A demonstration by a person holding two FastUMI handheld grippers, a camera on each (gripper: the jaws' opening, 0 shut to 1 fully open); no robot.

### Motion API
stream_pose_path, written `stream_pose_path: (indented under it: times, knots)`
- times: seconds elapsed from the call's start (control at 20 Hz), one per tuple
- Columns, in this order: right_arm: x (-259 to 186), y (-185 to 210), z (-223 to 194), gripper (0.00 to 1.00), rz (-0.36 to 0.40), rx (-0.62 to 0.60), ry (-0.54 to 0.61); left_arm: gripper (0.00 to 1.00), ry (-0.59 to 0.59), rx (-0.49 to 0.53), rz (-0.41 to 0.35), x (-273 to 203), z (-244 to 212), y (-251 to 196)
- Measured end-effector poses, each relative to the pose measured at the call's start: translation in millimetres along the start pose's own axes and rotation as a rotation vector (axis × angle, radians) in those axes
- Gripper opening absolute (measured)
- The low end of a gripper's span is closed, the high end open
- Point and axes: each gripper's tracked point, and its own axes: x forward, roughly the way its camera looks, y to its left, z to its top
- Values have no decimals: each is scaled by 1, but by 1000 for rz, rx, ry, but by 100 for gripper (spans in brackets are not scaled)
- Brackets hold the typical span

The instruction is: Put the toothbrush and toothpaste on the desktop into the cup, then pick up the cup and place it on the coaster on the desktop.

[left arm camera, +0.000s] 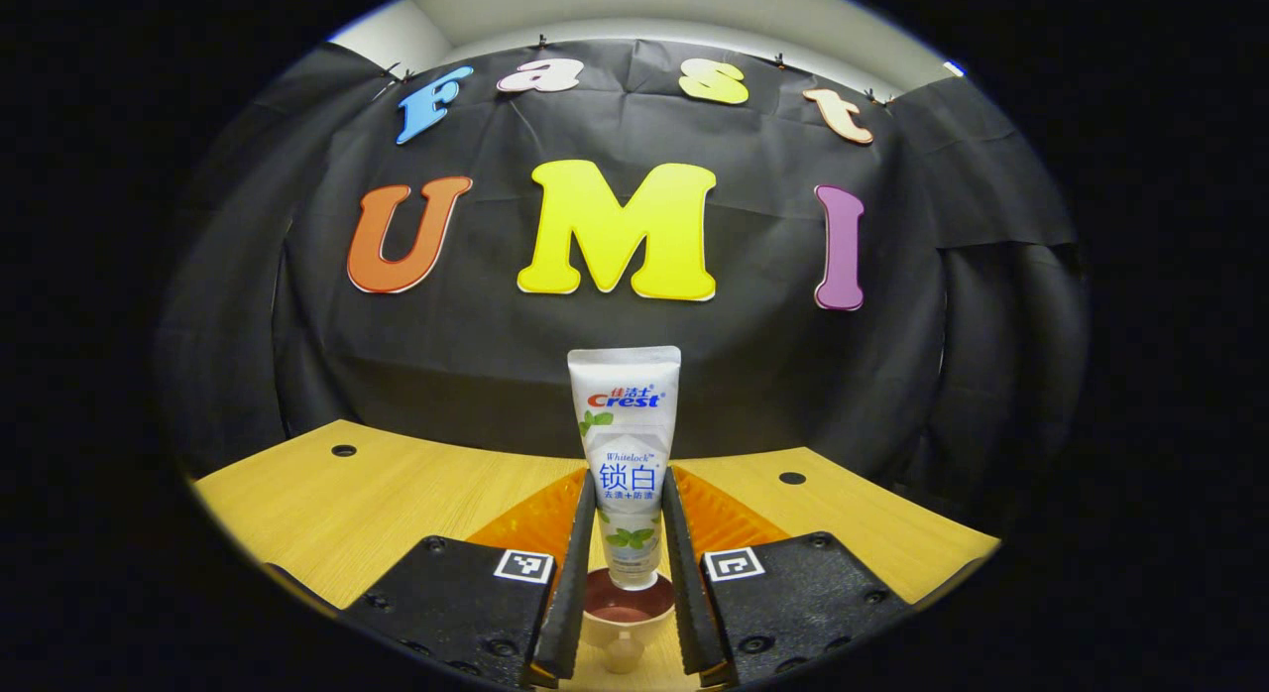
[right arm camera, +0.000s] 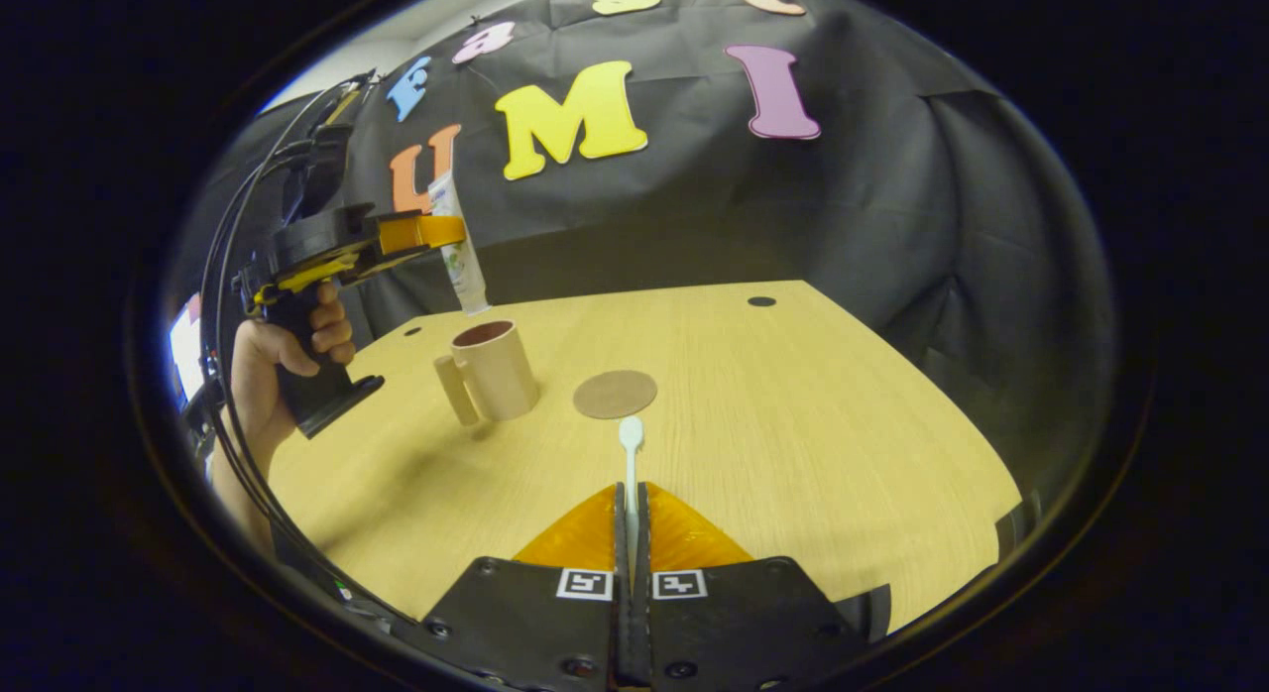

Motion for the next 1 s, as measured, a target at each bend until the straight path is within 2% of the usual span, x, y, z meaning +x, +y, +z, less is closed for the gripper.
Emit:
stream_pose_path:
  times: [0.25,0.3,0.35,0.4,0.45,0.6,0.8,0.85,0.9,0.95,1.0]
  knots:
    - [1,3,-1,0,6,-10,3,41,48,-7,-2,6,-19,3]
    - [0,3,-1,0,6,-12,2,46,59,0,0,8,-24,3]
    - [0,3,0,2,6,-13,2,41,71,3,3,8,-28,2]
    - [1,3,-1,0,6,-14,3,42,79,5,5,8,-31,1]
    - [1,3,-2,2,6,-15,4,43,86,8,7,8,-33,1]
    - [1,4,-2,0,8,-15,5,48,60,41,54,4,-27,10]
    - [-1,10,-1,2,15,-16,-1,68,-24,55,78,-7,-4,16]
    - [-2,12,-1,0,20,-16,1,82,-50,53,91,-13,4,22]
    - [-1,14,-2,0,29,-12,1,88,-82,48,112,-20,14,28]
    - [0,18,0,0,36,-11,1,99,-115,41,131,-25,21,35]
    - [1,22,0,0,49,-13,-1,100,-143,32,146,-37,30,40]
